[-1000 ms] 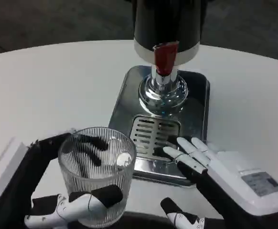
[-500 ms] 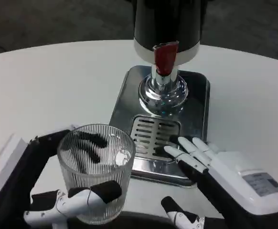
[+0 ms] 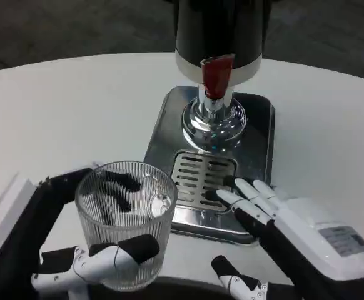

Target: Grasp the cup under the faucet to collect the drink, then remove the cup.

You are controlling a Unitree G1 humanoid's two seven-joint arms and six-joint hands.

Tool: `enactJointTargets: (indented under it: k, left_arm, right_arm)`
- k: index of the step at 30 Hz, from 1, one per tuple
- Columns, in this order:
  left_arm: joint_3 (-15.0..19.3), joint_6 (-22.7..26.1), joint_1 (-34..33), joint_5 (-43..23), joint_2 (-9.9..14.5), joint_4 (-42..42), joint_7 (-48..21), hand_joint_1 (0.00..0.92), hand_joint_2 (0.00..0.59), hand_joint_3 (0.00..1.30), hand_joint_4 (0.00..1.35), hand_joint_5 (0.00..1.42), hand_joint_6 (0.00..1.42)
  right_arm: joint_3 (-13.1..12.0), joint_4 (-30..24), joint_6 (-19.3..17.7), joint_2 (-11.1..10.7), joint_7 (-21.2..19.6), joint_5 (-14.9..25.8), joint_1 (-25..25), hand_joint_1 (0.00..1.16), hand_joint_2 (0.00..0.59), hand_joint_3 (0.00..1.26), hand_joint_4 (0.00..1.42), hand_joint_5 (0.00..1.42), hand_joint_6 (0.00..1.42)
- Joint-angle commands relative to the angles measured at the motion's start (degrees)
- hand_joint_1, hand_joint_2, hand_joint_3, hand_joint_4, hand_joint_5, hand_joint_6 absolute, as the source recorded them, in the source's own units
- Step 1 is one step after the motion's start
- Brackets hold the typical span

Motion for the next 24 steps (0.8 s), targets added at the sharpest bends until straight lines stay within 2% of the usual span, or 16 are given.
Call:
enactJointTargets:
  k: [1,4,7,9,12,16,24]
  left_arm:
    - [1.6,-1.2,-3.2,-0.9,1.3,3.9,0.8,0.337,0.253,0.78,0.89,0.84,0.33]
    - [2.1,-2.9,-5.6,-0.8,2.5,7.6,0.9,0.337,0.253,0.78,0.89,0.83,0.33]
    - [3.0,-5.8,-9.1,-0.3,4.7,13.9,1.5,0.337,0.253,0.78,0.89,0.82,0.33]
    - [3.4,-8.5,-10.9,0.3,5.2,17.6,2.9,0.337,0.253,0.78,0.89,0.82,0.33]
    - [3.3,-12.9,-13.7,2.5,5.4,22.5,6.1,0.337,0.253,0.78,0.89,0.82,0.33]
    - [1.7,-15.5,-17.7,5.9,5.4,27.0,9.2,0.337,0.253,0.78,0.89,0.82,0.33]
    - [-2.7,-16.0,-24.9,10.7,4.5,35.6,14.1,0.342,0.26,0.79,0.88,0.81,0.33]
  right_arm:
    - [0.2,-0.5,0.4,0.2,0.1,0.6,1.0,0.43,0.475,0.12,0.0,0.0,0.0]
    - [0.3,-0.3,0.4,0.3,0.0,0.6,1.1,0.43,0.475,0.12,0.0,0.0,0.0]
    - [0.2,-0.5,0.5,0.5,0.0,0.6,1.0,0.43,0.475,0.12,0.0,0.0,0.0]
    - [0.1,-0.6,0.6,0.5,0.0,0.6,1.0,0.43,0.475,0.12,0.0,0.0,0.0]
    - [0.1,-0.5,0.7,0.5,0.0,0.8,1.2,0.43,0.475,0.13,0.0,0.0,0.0]
    - [0.3,-0.5,0.9,0.7,0.0,0.6,1.2,0.43,0.475,0.13,0.0,0.0,0.0]
    - [0.3,-0.5,1.3,1.0,0.1,0.8,1.2,0.43,0.475,0.13,0.0,0.0,0.0]
